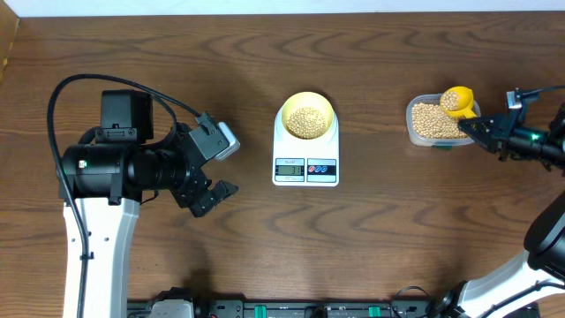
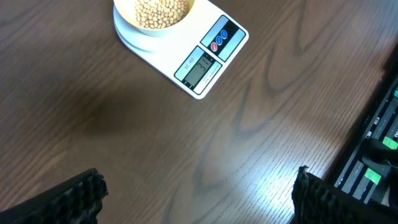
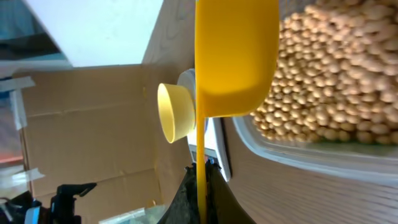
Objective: Scoop item into bowl and weigh 50g on scale
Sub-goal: 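Lower the scoop into the chickpeas again with right gripper, then lift the filled yellow scoop and carry it left over the bowl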
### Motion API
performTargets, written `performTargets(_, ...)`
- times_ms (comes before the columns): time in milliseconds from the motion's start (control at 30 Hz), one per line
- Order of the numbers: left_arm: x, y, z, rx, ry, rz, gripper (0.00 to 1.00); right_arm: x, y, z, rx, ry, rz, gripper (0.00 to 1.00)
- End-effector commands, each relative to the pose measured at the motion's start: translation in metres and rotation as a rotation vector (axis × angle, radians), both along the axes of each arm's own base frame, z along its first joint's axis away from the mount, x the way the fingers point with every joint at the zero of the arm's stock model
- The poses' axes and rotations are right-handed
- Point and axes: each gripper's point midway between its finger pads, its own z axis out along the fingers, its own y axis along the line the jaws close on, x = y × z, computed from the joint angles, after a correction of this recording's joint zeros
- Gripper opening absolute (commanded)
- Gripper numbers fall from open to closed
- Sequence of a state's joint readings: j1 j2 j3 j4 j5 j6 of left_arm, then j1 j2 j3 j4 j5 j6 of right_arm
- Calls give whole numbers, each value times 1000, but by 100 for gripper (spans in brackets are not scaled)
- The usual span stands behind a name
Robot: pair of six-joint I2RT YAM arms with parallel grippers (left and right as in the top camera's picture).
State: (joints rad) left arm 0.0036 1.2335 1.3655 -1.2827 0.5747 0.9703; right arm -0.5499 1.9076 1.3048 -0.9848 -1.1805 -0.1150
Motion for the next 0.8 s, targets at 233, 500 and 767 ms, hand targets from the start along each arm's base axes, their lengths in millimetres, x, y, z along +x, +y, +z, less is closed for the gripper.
performTargets(233, -2, -2, 1, -11, -6, -19, 98, 7, 61, 15, 96, -59, 144, 1)
performTargets(500, -2, -2, 1, -11, -6, -19, 98, 23, 117, 17, 106, -56, 252, 1)
performTargets(767, -2, -2, 1, -11, -6, -19, 98, 31, 178, 26, 106, -111, 371, 1)
